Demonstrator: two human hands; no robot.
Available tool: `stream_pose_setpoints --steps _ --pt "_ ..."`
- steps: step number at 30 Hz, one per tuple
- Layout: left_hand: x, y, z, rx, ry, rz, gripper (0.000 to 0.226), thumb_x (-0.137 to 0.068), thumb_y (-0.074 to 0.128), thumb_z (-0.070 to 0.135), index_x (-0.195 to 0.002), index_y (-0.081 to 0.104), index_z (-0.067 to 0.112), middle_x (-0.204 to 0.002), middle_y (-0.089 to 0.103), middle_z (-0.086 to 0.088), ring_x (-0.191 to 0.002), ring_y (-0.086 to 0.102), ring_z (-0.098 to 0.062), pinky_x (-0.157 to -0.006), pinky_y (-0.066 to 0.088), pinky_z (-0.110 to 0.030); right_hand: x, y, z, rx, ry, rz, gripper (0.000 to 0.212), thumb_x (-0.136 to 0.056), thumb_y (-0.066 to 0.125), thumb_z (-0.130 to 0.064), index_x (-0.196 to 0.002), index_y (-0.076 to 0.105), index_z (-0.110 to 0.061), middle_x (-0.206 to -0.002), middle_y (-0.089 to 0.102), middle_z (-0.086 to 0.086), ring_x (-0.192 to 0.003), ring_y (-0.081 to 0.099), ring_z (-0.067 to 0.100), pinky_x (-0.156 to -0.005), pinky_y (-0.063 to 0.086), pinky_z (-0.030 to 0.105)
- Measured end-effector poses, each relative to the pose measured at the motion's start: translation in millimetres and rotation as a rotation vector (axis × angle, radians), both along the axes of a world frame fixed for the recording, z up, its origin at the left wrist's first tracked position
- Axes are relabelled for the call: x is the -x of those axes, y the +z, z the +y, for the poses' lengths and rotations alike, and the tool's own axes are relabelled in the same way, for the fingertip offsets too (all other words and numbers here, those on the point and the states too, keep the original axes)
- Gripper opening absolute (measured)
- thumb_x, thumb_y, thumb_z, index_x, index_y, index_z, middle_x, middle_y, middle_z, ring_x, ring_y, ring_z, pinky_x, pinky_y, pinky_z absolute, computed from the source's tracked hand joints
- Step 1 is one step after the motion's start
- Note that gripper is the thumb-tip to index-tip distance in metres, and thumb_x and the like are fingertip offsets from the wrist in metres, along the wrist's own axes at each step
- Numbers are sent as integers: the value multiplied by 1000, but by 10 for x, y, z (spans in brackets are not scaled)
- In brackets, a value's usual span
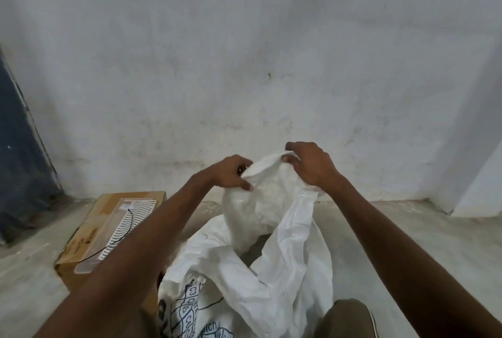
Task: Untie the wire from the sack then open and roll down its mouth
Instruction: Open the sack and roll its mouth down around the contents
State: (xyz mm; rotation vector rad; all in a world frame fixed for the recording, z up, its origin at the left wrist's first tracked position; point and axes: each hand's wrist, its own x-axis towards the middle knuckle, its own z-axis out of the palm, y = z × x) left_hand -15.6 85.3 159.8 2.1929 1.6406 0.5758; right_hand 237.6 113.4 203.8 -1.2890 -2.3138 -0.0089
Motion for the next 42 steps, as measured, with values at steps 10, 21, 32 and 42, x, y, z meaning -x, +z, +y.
stream_pose_setpoints --steps 10,21,32,42 --pt "240 -268 -101 -192 133 -140 27 -84 78 25 -77 55 12 -75 59 4 -68 53 -13 -67 42 -30 -9 39 49 -117 -121 -386 64 -79 66 -27 -140 48 -21 -136 51 8 -128 49 29 -108 34 49" --pt "274 -386 -242 54 23 189 59 -82 74 51 -133 56 27 -124 65 5 -109 60 -19 -97 48 -36 248 -9 20 -46 71 -143 17 -102 50 -28 -105 66 -22 -102 60 0 -97 62 26 -74 44 35" --pt "215 -69 -120 -310 280 -207 39 -72 85 21 -61 47 21 -60 54 5 -57 47 -11 -58 37 -28 879 -73 -27 -136 83 -497 66 -88 66 -42 -142 42 -12 -137 50 10 -127 51 31 -108 34 49" --pt "803 -366 -509 -25 183 -64 31 -86 79 35 -106 68 14 -101 70 1 -90 65 -19 -84 52 -40 848 -12 156 -102 159 -208 35 -89 58 -2 -122 56 -14 -115 59 6 -99 63 27 -79 52 40"
